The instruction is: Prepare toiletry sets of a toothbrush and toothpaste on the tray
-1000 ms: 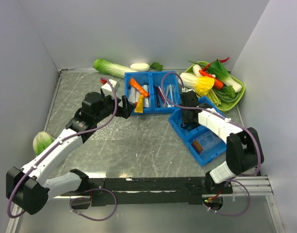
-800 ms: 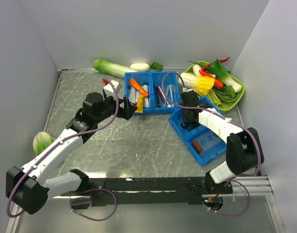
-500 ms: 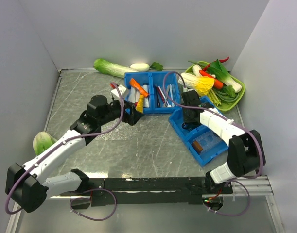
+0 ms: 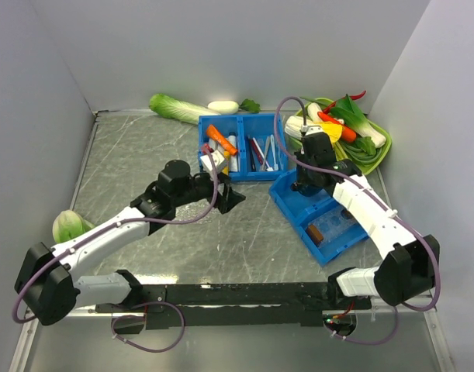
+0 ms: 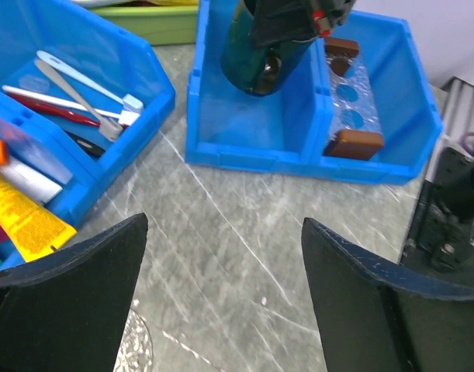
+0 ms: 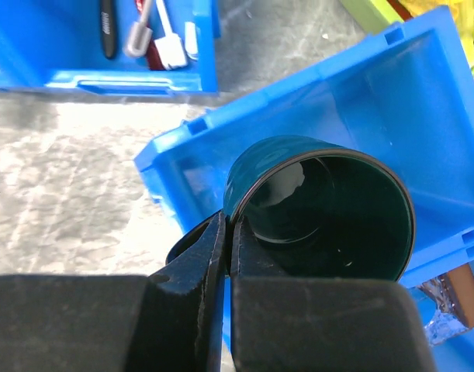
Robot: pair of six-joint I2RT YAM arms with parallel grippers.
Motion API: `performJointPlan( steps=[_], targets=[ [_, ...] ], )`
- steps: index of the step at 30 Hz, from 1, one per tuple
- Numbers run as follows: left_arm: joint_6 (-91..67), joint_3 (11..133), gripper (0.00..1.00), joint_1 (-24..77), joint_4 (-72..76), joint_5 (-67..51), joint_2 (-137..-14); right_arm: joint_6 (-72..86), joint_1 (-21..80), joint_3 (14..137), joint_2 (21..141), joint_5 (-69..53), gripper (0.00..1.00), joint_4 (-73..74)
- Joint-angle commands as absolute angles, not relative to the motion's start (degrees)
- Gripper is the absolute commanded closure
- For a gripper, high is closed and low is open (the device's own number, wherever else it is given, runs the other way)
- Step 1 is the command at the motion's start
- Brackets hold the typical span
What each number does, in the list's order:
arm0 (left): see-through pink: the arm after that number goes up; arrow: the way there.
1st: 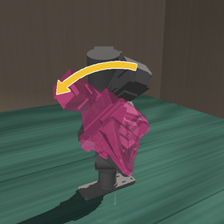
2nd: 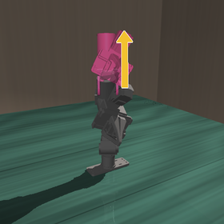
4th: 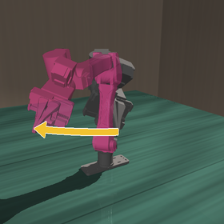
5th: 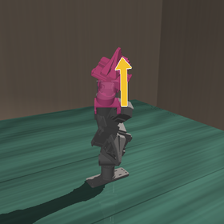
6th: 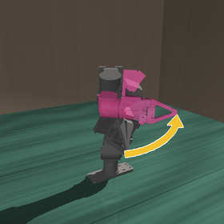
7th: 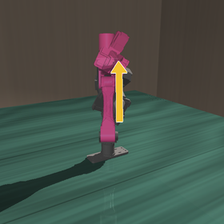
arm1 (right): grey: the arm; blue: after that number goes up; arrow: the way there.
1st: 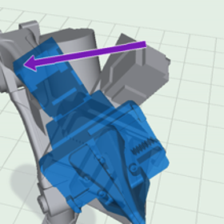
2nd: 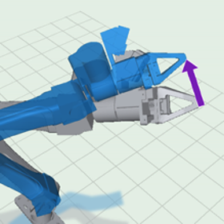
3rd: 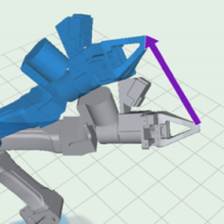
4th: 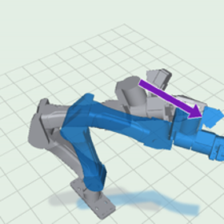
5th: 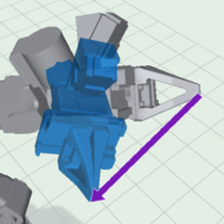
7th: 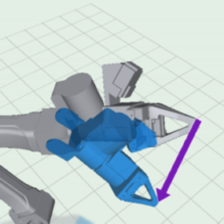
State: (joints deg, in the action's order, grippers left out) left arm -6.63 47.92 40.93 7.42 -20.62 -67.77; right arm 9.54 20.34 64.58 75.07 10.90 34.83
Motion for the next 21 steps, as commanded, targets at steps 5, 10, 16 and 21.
performJointPlan(
  steps=[5,10,16,21],
  targets=[
    [-1.1,53.9,0.15,50.5,13.5,-9.9,-74.8,12.8,23.6,70.8,70.0,5.4,1.0,37.2],
    [4.1,59.6,0.12,59.1,12.2,-3.9,-82.5,16.6,27.0,70.1,68.6,3.3,1.0,37.1],
    [4.2,64.4,0.13,61.3,9.1,2.2,-88.6,18.5,30.3,70.1,68.5,2.2,1.0,37.3],
    [4.0,63.5,0.22,61.3,10.5,2.6,-88.6,19.1,31.6,69.4,68.7,0.4,1.0,36.1]
  ],
)
